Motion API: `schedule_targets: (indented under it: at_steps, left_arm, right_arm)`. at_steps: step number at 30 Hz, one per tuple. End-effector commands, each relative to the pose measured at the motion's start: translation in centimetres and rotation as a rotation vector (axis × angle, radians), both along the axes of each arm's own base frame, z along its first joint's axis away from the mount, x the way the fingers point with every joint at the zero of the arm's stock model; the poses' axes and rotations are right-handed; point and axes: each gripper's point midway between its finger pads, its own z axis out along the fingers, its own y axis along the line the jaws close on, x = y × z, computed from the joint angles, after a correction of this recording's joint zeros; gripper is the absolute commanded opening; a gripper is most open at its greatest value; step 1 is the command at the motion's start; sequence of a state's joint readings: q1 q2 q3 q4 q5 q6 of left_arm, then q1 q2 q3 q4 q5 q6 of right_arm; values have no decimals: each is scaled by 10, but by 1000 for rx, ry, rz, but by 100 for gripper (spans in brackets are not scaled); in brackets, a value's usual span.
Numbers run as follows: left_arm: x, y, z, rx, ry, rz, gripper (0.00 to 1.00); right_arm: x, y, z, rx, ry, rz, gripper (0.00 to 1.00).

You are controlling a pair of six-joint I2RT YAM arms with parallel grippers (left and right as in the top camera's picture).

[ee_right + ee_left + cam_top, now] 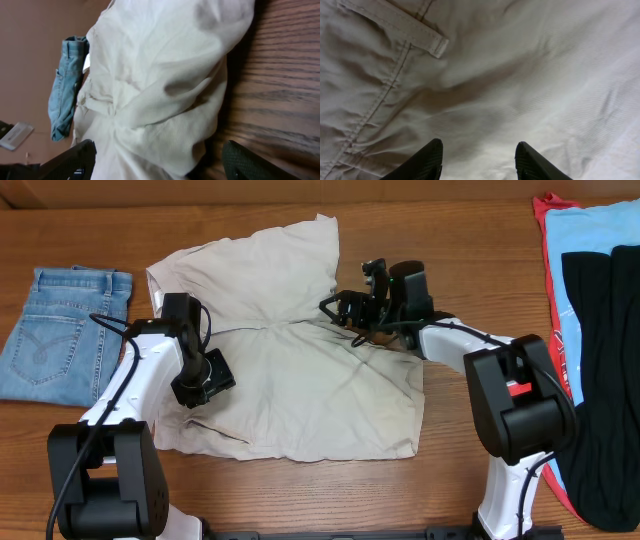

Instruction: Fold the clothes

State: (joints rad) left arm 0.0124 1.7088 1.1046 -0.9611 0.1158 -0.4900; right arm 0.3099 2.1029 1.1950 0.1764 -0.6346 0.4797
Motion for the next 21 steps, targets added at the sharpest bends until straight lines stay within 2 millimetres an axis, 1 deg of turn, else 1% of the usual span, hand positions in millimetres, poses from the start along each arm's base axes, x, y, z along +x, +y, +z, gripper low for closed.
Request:
schedule_targets:
  at_steps: [1, 2, 6, 8, 10, 12, 14, 15, 16, 17, 19, 21]
  left_arm:
    - [-3, 0, -4, 14, 16, -11, 51]
    - [-3, 0, -4, 14, 16, -11, 51]
    - [-3, 0, -4, 14, 17, -11, 51]
    - [-3, 0, -4, 14, 16, -11, 51]
    - [-3, 0, -4, 14, 16, -11, 51]
    - [-3, 0, -4, 14, 16, -11, 51]
    - [-3, 1, -4, 15, 16, -11, 52]
    - [-3, 1, -4, 15, 16, -11, 52]
    - [-3, 1, -4, 15, 17, -11, 52]
    - [-4, 1, -4, 15, 18, -11, 51]
    - [-4, 1, -4, 15, 18, -11, 51]
    - [-3, 1, -4, 15, 18, -11, 52]
  right_arm:
    - [12, -2, -11, 1, 21, -63, 84]
    - [13, -1, -14, 11, 30, -70, 84]
    - [14, 7, -18, 74, 37, -54, 84]
    - [16, 10, -16, 99, 34, -54, 77]
    - [18, 11, -12, 116, 18, -52, 64]
    - [20, 13, -8, 126, -2, -46, 39]
    - [23, 14, 1, 147, -18, -27, 20]
    - [24, 13, 5, 157, -23, -19, 13]
    - [26, 11, 11, 170, -31, -9, 9]
    - [28, 10, 18, 184, -40, 3, 6]
    - [32, 8, 39, 216, -69, 32, 5]
    - [36, 9, 66, 245, -108, 65, 4]
